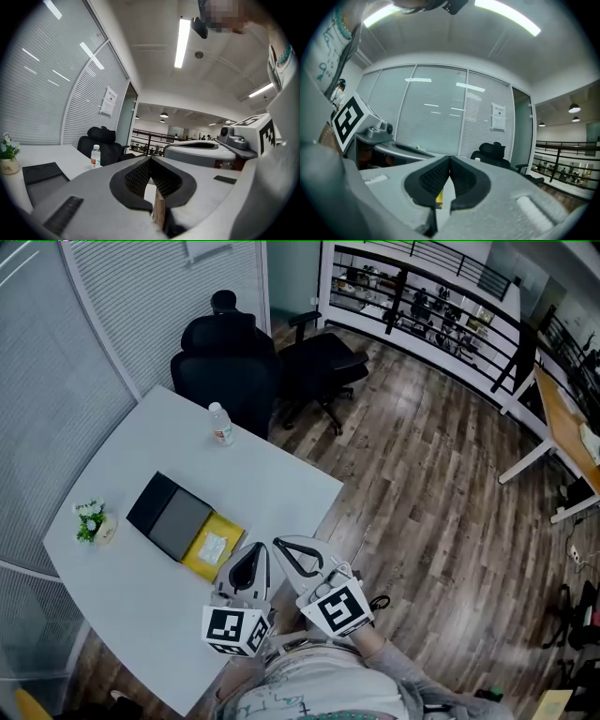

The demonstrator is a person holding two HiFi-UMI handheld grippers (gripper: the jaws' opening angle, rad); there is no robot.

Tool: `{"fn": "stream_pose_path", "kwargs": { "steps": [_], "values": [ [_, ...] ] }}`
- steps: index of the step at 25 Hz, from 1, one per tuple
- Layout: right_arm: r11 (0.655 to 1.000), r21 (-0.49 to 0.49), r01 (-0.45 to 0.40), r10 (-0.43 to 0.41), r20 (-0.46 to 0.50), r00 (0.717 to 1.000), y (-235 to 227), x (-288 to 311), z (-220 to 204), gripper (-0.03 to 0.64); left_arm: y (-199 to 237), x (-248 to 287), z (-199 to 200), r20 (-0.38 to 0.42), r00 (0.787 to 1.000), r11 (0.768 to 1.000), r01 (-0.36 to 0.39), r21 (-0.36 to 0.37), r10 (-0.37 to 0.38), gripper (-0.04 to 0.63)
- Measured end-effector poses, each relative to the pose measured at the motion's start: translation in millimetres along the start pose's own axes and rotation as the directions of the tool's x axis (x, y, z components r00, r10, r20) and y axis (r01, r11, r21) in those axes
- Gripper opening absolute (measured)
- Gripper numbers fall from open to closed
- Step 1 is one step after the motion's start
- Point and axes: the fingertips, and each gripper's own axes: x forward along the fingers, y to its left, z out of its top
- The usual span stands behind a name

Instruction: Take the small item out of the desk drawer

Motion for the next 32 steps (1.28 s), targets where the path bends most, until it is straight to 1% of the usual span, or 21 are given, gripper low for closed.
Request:
{"fn": "stream_pose_path", "kwargs": {
  "steps": [5,9,13,16,20,23,28,32],
  "values": [
    [0.998,-0.015,-0.066,0.066,0.005,0.998,-21,10,-4,0.002,4,22,3,0.021,0.998,0.998,-0.059,-0.007,0.06,-0.003],
    [0.987,-0.034,-0.156,0.156,0.004,0.988,-23,13,-6,0.002,5,22,4,0.033,0.99,0.99,-0.139,-0.027,0.14,-0.003],
    [0.967,-0.038,-0.252,0.252,0.01,0.968,-18,21,-6,0.003,13,18,1,0.04,0.971,0.972,-0.233,-0.043,0.235,-0.003],
    [0.949,-0.032,-0.312,0.313,0.017,0.95,-11,28,-9,0.002,20,8,-2,0.032,0.953,0.952,-0.3,-0.061,0.302,-0.002],
    [0.925,-0.02,-0.379,0.379,0.016,0.925,6,42,-5,0.003,38,-8,-3,0.025,0.927,0.926,-0.371,-0.072,0.374,-0.003],
    [0.912,-0.028,-0.41,0.411,0.025,0.911,20,54,-2,0.003,53,-20,0,0.035,0.914,0.913,-0.401,-0.073,0.404,-0.003],
    [0.902,-0.041,-0.431,0.432,0.026,0.902,46,79,5,0.003,87,-45,9,0.054,0.896,0.897,-0.435,-0.081,0.44,-0.003],
    [0.902,-0.057,-0.428,0.431,0.042,0.902,59,97,12,0.003,107,-55,18,0.077,0.895,0.898,-0.435,-0.071,0.44,-0.003]
  ]
}}
